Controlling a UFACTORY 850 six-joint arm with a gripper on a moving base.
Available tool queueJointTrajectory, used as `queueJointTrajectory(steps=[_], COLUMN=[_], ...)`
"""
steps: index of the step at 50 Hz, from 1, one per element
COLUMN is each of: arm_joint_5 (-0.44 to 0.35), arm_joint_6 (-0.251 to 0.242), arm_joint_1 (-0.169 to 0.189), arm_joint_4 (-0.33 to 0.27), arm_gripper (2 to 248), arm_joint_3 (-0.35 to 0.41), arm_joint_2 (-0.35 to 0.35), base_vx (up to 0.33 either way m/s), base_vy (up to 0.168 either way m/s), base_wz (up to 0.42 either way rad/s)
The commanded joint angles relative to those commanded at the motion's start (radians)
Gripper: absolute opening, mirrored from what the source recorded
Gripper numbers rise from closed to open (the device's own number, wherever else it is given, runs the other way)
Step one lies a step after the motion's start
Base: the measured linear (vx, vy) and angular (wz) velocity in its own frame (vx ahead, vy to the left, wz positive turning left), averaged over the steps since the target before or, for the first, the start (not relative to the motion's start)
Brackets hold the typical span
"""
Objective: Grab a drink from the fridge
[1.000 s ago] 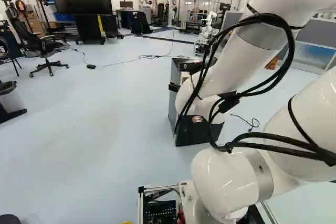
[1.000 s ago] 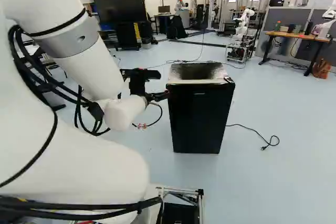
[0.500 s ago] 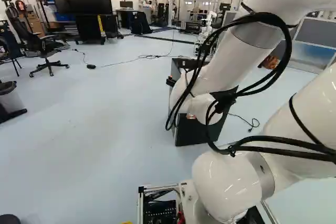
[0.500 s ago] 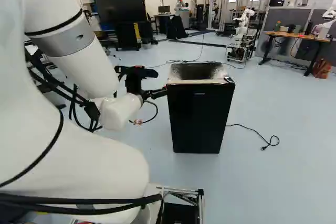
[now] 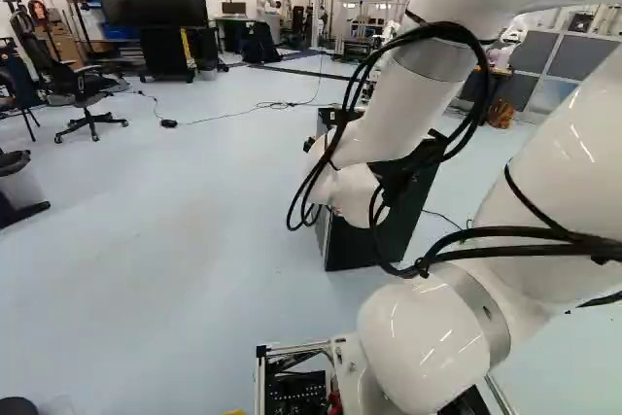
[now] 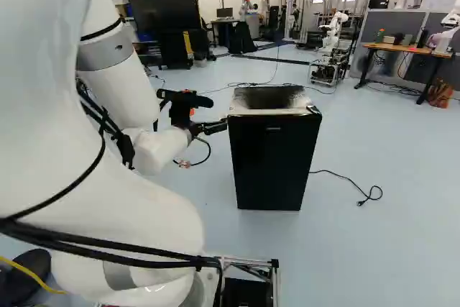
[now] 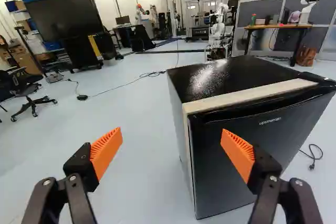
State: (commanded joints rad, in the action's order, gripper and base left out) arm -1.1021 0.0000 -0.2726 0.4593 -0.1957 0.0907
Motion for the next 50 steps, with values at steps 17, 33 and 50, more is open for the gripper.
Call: queueJointTrajectory(steps=[17,33,50], arm_joint_5=[-0.053,-0.103,-0.155], arm_joint_6=[0.000,0.000,0.000], arm_joint_1=[-0.058,-0.109,-0.154], arm_joint_4=[0.121,0.238,0.363], arm_gripper=[247,247,247], arm_joint_3=[-0.054,-0.107,-0.179], arm_joint_2=[-0.105,-0.203,-0.315], base_vx=[0.000,0.000,0.000], base_vy=[0.000,0.000,0.000], base_wz=[0.000,0.000,0.000])
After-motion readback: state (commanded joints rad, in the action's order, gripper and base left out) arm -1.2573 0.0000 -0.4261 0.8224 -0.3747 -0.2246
